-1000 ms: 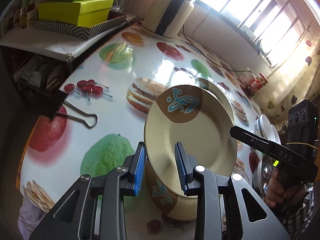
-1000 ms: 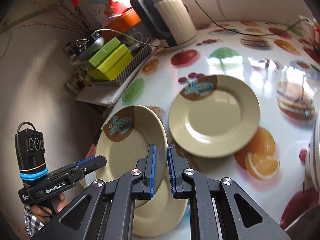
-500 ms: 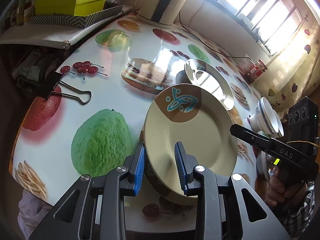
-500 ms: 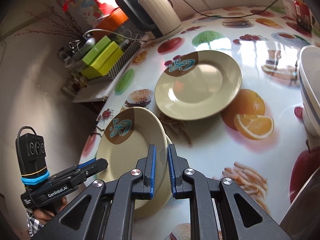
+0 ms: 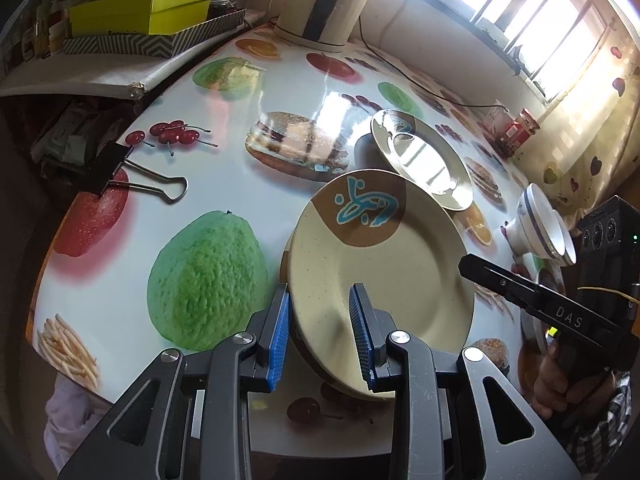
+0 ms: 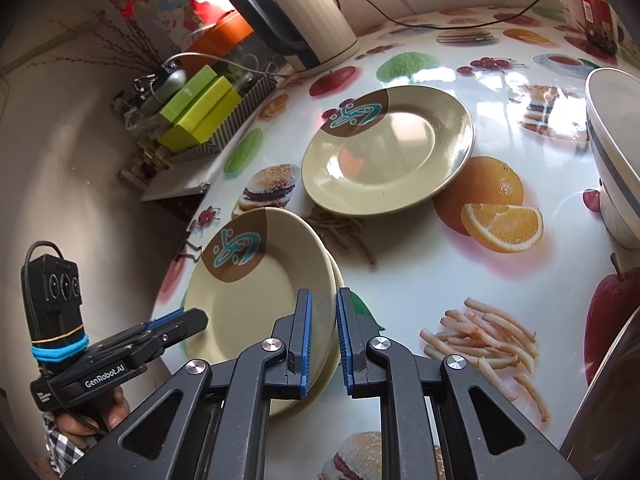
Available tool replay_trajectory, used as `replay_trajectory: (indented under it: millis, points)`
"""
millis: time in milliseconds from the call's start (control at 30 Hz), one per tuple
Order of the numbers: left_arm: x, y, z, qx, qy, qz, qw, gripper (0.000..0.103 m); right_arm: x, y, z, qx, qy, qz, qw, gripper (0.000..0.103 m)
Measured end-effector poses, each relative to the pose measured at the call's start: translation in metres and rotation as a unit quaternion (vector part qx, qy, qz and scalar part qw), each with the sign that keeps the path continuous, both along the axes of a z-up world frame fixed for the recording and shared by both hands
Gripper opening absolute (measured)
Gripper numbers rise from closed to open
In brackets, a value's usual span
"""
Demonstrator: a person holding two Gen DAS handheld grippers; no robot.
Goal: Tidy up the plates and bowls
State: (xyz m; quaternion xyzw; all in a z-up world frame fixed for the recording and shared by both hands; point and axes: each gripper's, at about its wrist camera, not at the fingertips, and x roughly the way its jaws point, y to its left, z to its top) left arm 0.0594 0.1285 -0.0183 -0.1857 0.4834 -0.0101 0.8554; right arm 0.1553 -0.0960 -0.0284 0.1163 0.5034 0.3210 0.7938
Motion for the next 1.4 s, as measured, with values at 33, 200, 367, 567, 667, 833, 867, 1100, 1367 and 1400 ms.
replay_trajectory:
  millis: [33, 200, 367, 567, 667, 833, 867, 1100, 1367, 1400]
  points:
    - [0.0, -0.001, 0.0, 0.004, 0.001, -0.002, 1.0, 0.031, -0.001, 0.0, 0.0, -0.001, -0.001, 0.001, 1.0, 0.014]
    - [0.0, -0.003, 0.0, 0.016, 0.006, -0.004, 0.9999, 0.031, -0.003, 0.001, -0.003, -0.005, -0.002, -0.001, 1.0, 0.014]
    - [0.0, -0.005, 0.0, 0.024, 0.008, -0.005, 0.9997, 0.031, -0.004, 0.003, -0.004, -0.013, -0.006, -0.001, 1.0, 0.015]
    - [0.001, -0.006, 0.0, 0.032, 0.01, -0.001, 0.9994, 0.031, -0.005, 0.003, -0.004, -0.012, -0.007, -0.003, 1.0, 0.015]
    - [0.001, -0.005, 0.001, 0.032, 0.011, -0.001, 0.9994, 0.031, -0.004, 0.003, -0.004, -0.012, -0.007, -0.002, 1.0, 0.015]
    - [0.002, -0.005, -0.001, 0.035, 0.014, 0.002, 0.9993, 0.031, -0.005, 0.003, -0.004, -0.013, -0.007, -0.002, 1.0, 0.015]
    - [0.002, -0.004, 0.0, 0.033, 0.013, 0.002, 0.9993, 0.031, -0.004, 0.003, -0.004, -0.013, -0.007, -0.002, 1.0, 0.015]
    - [0.003, -0.005, -0.002, 0.033, 0.015, 0.001, 0.9993, 0.032, -0.005, 0.003, -0.004, -0.012, -0.006, -0.003, 1.0, 0.016]
    - [0.007, -0.005, 0.006, 0.04, 0.008, 0.001, 0.9992, 0.033, -0.002, 0.003, 0.001, -0.015, -0.018, -0.004, 1.0, 0.024]
    - [0.008, -0.005, 0.009, 0.038, 0.003, 0.0, 0.9993, 0.033, -0.003, 0.002, 0.003, -0.018, -0.021, -0.006, 1.0, 0.028]
